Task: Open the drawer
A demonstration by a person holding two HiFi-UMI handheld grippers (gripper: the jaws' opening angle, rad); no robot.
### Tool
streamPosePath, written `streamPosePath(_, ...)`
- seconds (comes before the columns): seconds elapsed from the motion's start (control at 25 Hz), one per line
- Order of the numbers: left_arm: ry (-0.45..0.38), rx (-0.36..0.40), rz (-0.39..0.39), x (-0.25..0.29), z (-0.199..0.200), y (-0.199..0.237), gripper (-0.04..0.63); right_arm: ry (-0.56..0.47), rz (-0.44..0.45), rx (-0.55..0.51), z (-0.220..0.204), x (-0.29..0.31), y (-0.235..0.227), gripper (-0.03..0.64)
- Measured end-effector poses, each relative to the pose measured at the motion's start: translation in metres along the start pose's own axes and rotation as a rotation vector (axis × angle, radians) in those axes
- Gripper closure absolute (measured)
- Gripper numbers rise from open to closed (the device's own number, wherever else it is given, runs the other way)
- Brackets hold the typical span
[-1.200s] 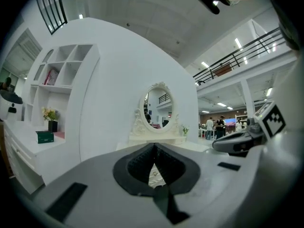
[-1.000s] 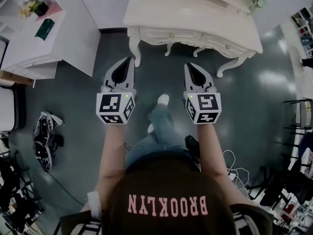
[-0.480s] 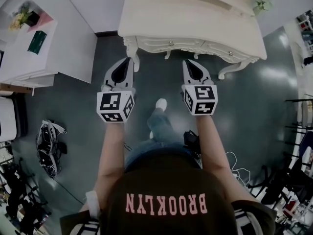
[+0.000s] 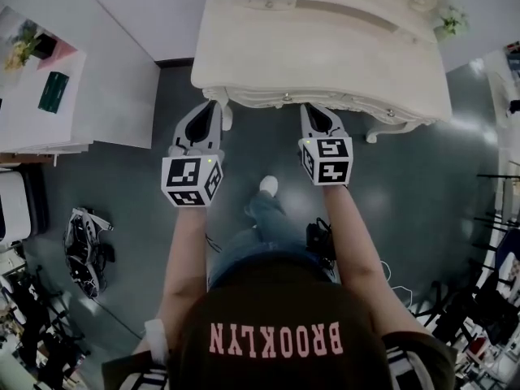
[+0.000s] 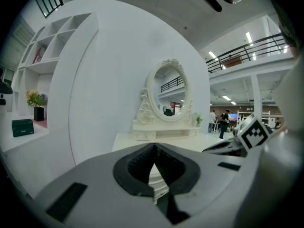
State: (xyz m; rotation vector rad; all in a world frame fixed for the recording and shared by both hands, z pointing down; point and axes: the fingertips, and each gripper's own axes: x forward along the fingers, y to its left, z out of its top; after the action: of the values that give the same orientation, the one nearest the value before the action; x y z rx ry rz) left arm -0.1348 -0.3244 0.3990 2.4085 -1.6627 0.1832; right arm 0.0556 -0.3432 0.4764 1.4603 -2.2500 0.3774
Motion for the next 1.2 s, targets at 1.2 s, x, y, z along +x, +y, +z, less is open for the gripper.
streamPosePath(1.2, 0.234, -0.081, -0.02, 0.068, -0.105, 0.039, 0.597, 0.377, -0.067, 0.194, -0.141, 0.167, -0.023, 0.489)
